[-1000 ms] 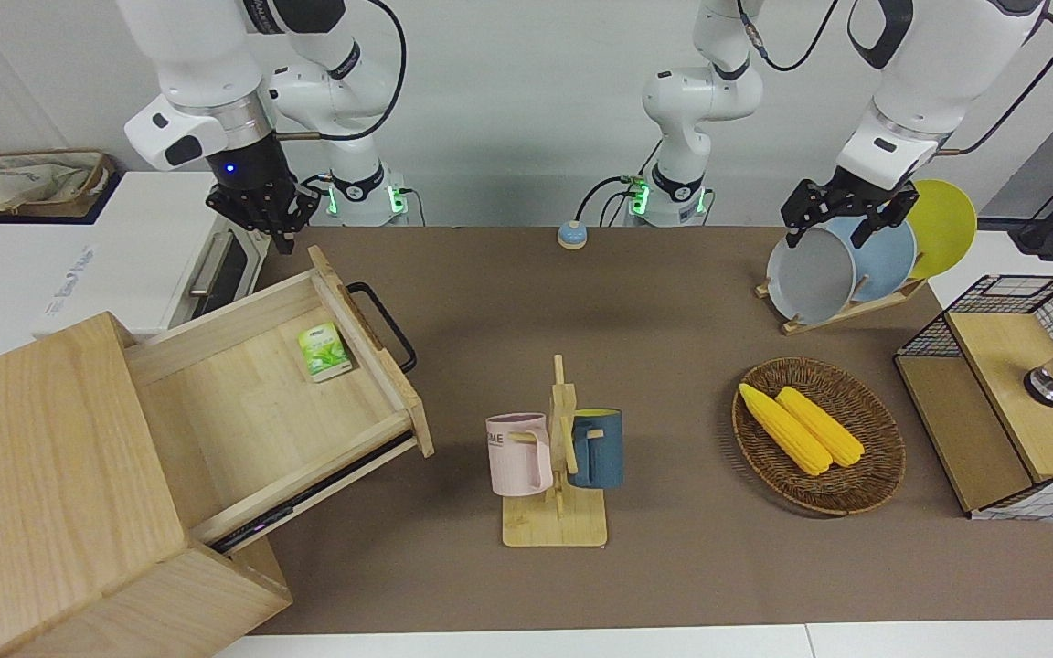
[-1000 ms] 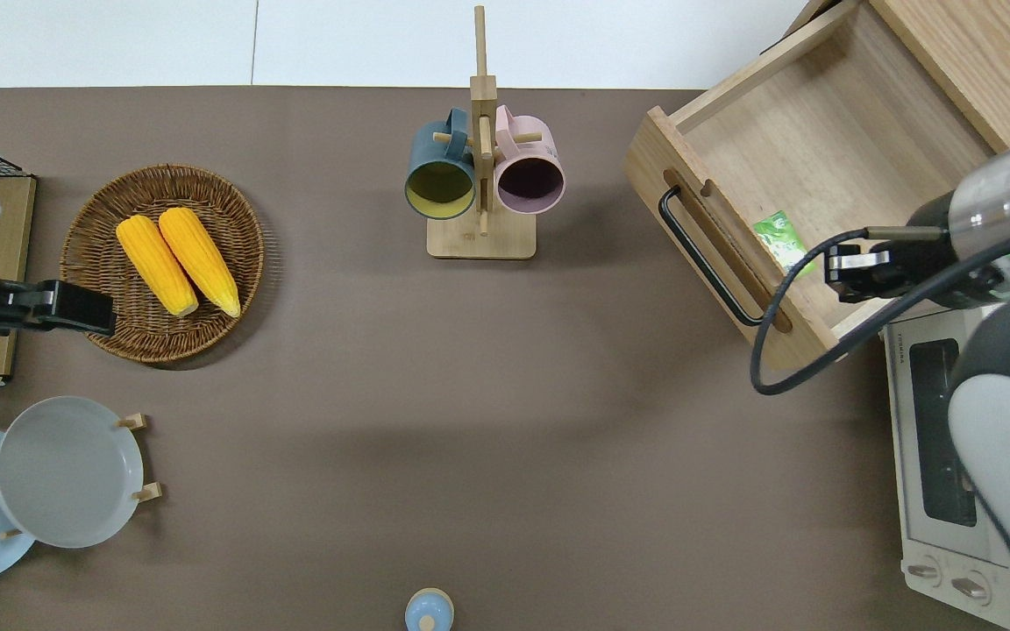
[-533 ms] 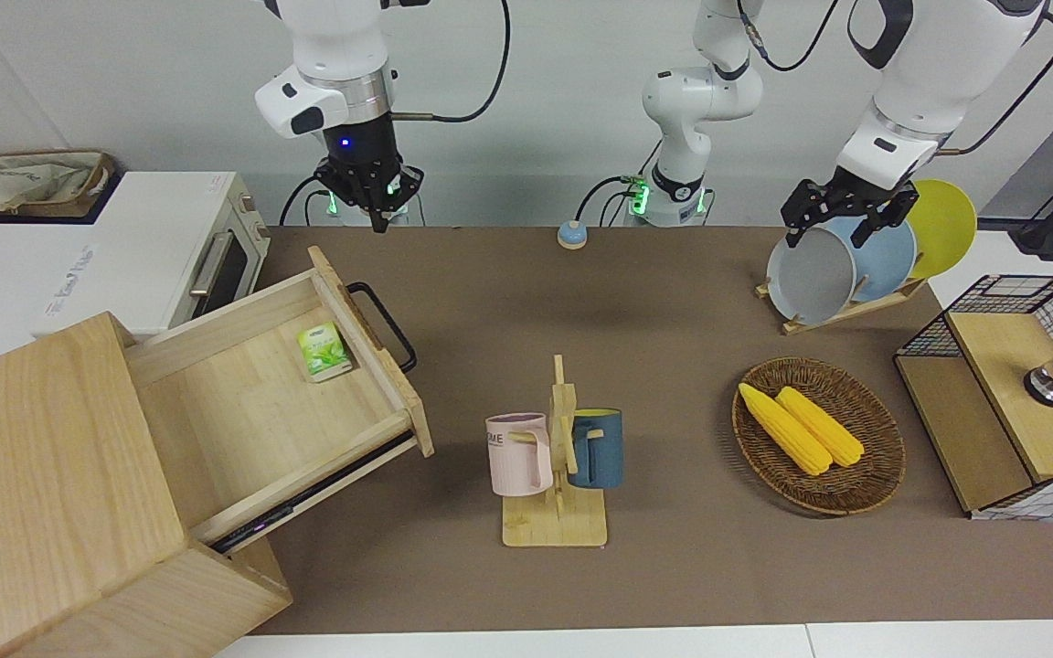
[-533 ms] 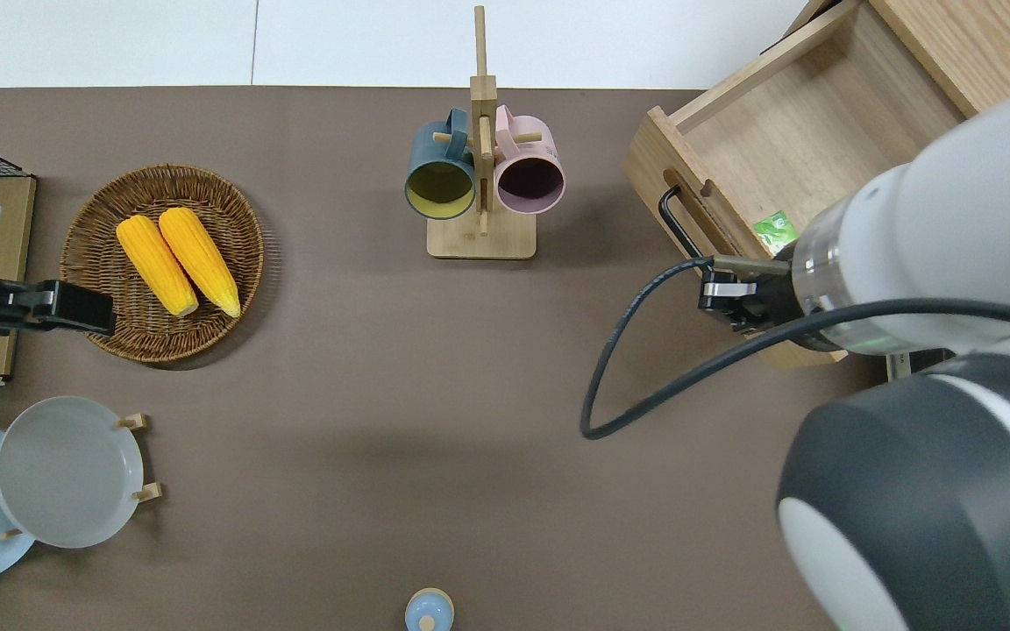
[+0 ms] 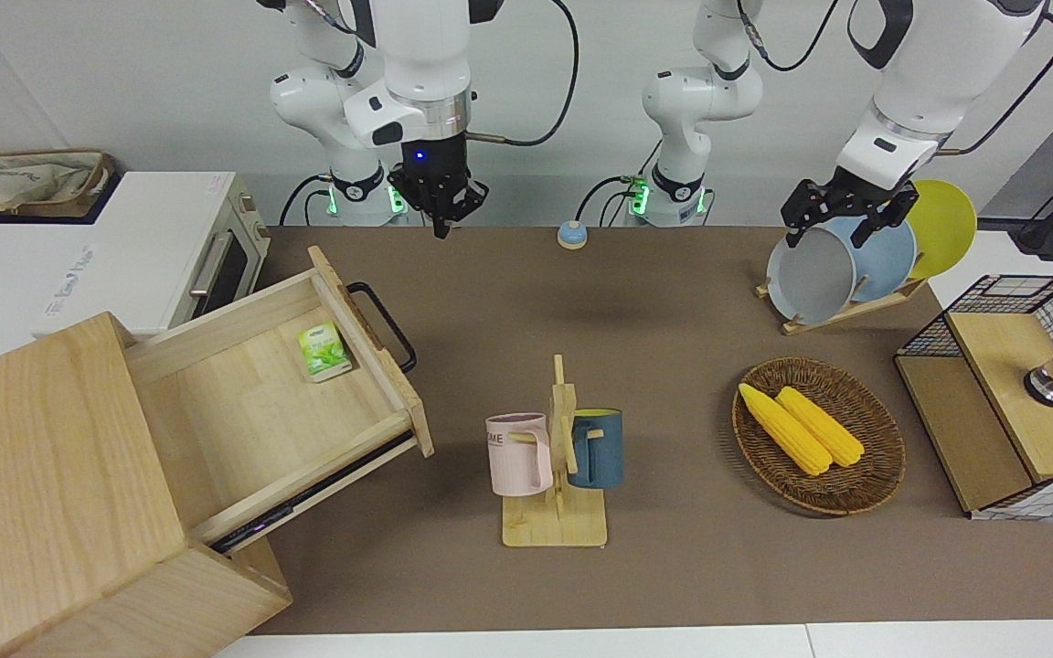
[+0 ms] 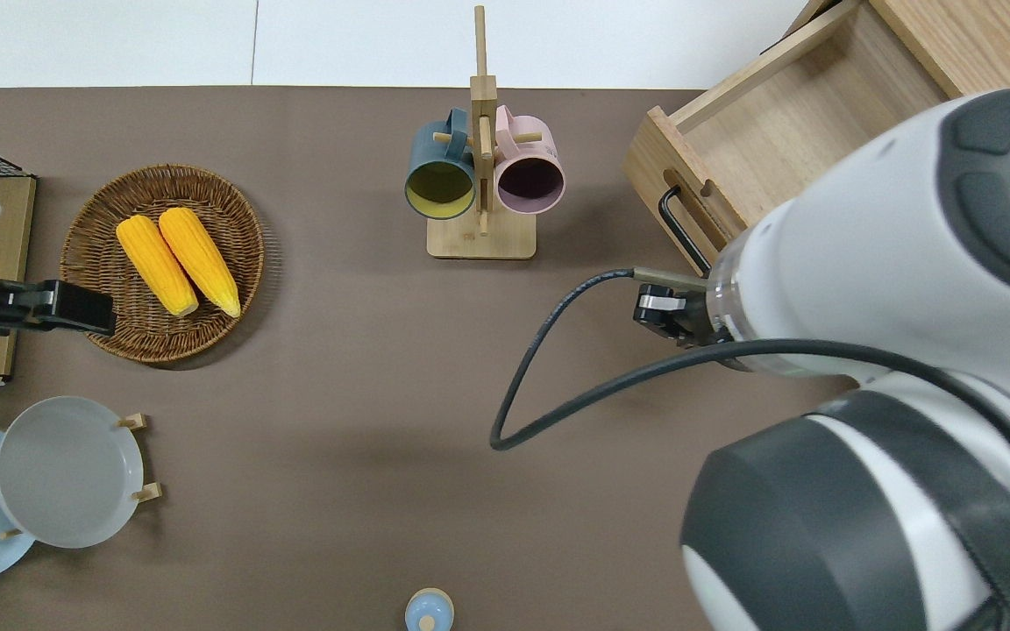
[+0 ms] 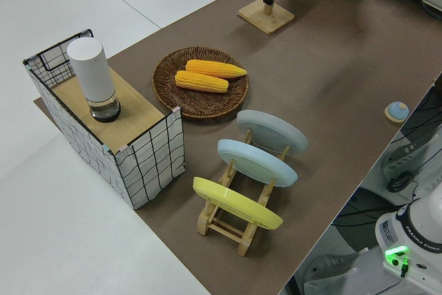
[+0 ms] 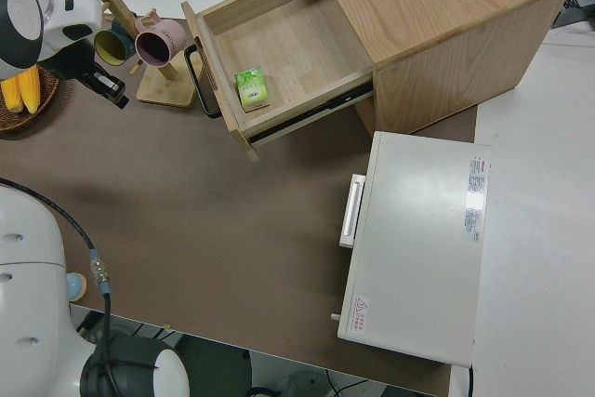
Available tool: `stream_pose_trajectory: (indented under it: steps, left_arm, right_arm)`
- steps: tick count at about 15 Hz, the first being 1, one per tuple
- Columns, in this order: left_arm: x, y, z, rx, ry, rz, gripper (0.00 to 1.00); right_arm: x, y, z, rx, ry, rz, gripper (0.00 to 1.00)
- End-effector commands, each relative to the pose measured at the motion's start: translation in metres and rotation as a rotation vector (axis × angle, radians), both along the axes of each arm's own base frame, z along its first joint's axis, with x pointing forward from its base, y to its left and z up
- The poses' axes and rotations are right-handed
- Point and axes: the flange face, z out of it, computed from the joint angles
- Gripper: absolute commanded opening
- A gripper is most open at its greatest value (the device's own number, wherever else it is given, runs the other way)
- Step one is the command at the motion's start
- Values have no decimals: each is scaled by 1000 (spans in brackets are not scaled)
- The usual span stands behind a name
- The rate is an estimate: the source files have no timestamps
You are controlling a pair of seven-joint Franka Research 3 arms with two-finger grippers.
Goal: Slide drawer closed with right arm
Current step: 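Push the drawer front with the right arm into the cabinet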
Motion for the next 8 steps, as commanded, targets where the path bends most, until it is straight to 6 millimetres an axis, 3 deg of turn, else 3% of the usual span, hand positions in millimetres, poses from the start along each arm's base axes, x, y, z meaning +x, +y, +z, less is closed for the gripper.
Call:
stream_pose_trajectory:
  steps: [1,4,8]
  left_arm:
    - [2,1,3,16,6,-11,993]
    - [2,1,4,16,5,-11,993]
    - [2,1,4,16,5,-11,993]
  right_arm:
    - [5,19,-22,-26,-24,-109,0]
    - [9,33,-47,-50,-11,-183,0]
    - [18,37,-80,-64,-3,-315,0]
